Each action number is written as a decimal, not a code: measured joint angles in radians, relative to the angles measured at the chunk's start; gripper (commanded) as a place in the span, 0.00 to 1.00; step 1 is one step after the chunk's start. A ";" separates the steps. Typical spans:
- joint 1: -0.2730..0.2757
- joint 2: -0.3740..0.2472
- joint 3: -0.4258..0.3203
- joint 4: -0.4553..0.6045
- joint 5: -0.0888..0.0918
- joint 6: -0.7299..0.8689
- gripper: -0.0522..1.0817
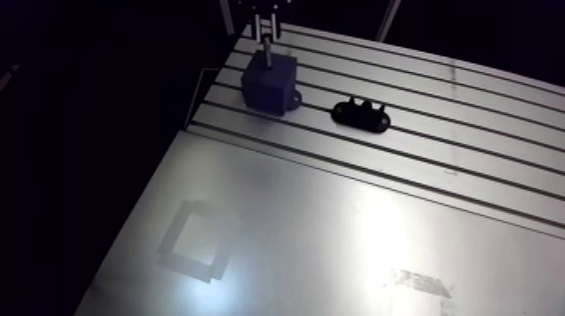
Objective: Pick up the M10 bolt and insert it into the hole until fully seated.
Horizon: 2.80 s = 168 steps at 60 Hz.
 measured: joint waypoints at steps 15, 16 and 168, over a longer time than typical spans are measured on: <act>0.000 0.000 0.001 0.000 -0.001 0.000 1.00; 0.000 0.000 0.001 0.000 -0.001 0.000 1.00; 0.007 0.019 -0.004 -0.016 -0.027 -0.002 1.00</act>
